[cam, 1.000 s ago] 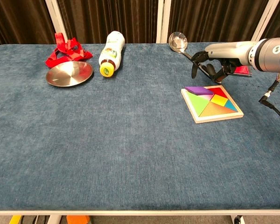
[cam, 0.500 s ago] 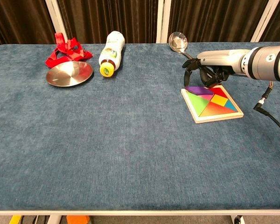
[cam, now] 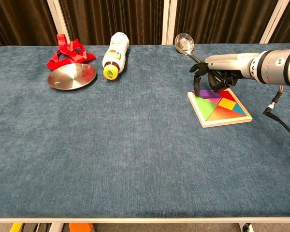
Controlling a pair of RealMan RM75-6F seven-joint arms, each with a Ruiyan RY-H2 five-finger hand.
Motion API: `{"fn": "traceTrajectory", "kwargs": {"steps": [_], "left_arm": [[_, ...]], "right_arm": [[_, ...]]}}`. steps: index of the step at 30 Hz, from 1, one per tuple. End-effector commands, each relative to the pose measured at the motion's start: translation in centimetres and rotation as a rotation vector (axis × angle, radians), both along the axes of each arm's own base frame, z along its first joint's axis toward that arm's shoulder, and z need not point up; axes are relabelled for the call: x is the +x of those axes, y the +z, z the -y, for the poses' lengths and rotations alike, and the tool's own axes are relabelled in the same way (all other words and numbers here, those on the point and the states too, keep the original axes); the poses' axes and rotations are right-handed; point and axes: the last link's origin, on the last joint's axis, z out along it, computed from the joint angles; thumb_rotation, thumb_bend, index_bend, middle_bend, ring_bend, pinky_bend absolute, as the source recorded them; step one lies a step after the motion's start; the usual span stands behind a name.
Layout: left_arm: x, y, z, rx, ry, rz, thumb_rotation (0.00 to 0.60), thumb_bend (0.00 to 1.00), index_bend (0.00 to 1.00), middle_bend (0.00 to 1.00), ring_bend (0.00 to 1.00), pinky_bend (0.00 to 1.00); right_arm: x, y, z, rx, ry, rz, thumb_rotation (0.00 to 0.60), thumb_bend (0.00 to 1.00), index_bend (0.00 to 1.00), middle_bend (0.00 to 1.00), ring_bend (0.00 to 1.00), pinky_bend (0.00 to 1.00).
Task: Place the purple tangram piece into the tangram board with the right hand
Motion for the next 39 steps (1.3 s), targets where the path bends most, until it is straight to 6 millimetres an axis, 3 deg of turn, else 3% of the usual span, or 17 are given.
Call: {"fn": "traceTrajectory", "kwargs": {"steps": [1, 16, 22, 33, 39], "left_arm": [[0.0, 0.0, 0.0, 0.000, 0.001, 0.001, 0.600, 0.03, 0.14, 0.05, 0.00, 0.14], [-0.1, -0.1, 0.1, -0.003, 0.001, 0.000, 0.600, 0.03, 0.14, 0.05, 0.00, 0.14], [0.0, -0.1, 0.1, -0.002, -0.003, 0.000, 0.600, 0.03, 0.14, 0.05, 0.00, 0.14], [0.0, -0.1, 0.1, -0.006, -0.004, 0.001, 0.600, 0.03, 0.14, 0.05, 0.00, 0.14], [0.0, -0.1, 0.1, -0.007, -0.002, 0.002, 0.600, 0.03, 0.14, 0.05, 0.00, 0.14]], "right_arm": [[-0.1, 0.0, 0.0, -0.001, 0.000, -0.010, 0.600, 0.97, 0.43, 0.00, 0.00, 0.00], [-0.6, 0.3, 0.0, -0.009, -0.010, -0.027, 0.600, 0.98, 0.43, 0.00, 0.00, 0.00], [0.4, 1.1, 0.1, -0.051, 0.001, 0.060, 0.600, 0.98, 0.43, 0.00, 0.00, 0.00], [-0.9, 1.1, 1.0, -0.070, -0.023, -0.004, 0.600, 0.95, 0.31, 0.00, 0.00, 0.00], [-1.3, 0.8, 1.0, -0.072, -0.035, -0.036, 0.600, 0.95, 0.30, 0.00, 0.00, 0.00]]}}
